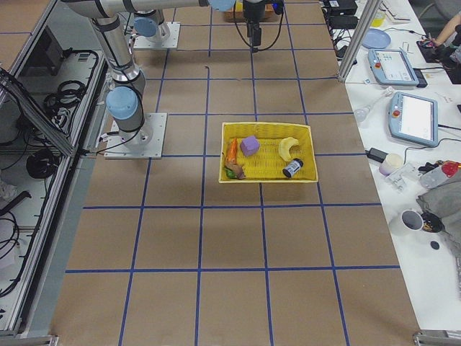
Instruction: Transfer tape with both arms
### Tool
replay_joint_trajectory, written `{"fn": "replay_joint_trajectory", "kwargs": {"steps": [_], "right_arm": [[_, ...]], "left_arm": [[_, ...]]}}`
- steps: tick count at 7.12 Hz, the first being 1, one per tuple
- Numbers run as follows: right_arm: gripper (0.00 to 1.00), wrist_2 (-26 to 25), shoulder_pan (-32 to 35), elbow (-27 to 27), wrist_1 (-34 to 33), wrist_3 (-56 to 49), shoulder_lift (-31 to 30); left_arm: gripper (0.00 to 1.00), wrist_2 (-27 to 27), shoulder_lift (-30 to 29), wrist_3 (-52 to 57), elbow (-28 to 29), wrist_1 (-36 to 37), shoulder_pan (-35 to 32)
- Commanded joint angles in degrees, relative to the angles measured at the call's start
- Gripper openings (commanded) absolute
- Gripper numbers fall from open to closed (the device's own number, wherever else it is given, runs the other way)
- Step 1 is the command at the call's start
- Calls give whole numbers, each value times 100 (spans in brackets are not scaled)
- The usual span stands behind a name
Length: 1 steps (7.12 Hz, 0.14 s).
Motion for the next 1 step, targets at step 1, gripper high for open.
{"fn": "replay_joint_trajectory", "kwargs": {"steps": [1], "right_arm": [[100,46,8,0,-8,0,0]], "left_arm": [[100,-4,0,2,-56,4,-11]]}}
